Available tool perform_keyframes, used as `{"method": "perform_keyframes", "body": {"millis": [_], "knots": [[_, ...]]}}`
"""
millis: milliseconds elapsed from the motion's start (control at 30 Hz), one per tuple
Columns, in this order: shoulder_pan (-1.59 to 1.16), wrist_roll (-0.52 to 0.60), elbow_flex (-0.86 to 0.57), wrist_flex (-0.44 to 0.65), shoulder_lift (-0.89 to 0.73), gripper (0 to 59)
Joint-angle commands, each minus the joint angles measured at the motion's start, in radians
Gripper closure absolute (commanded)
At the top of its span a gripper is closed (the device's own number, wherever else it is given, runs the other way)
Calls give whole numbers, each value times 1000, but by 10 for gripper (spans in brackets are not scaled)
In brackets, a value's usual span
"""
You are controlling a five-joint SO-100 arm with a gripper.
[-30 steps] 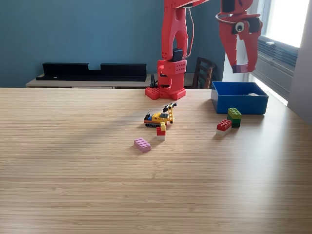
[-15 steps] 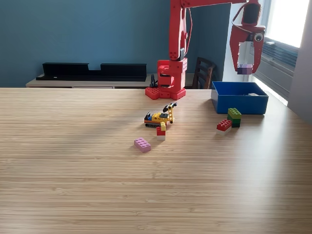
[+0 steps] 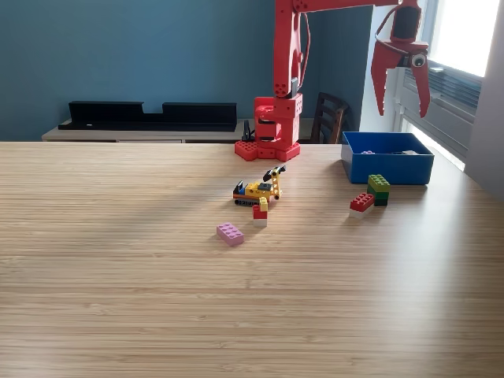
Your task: Grasp a lego block and put it in the bin.
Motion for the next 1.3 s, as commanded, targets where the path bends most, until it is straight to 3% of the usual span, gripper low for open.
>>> {"method": "perform_keyframes", "body": {"millis": [33,300,533,1300], "knots": [[123,71,-63,8,95,585],[652,152,-143,-2,95,585],[1012,72,-232,-71,95,585],[1115,21,-123,-202,95,585]]}}
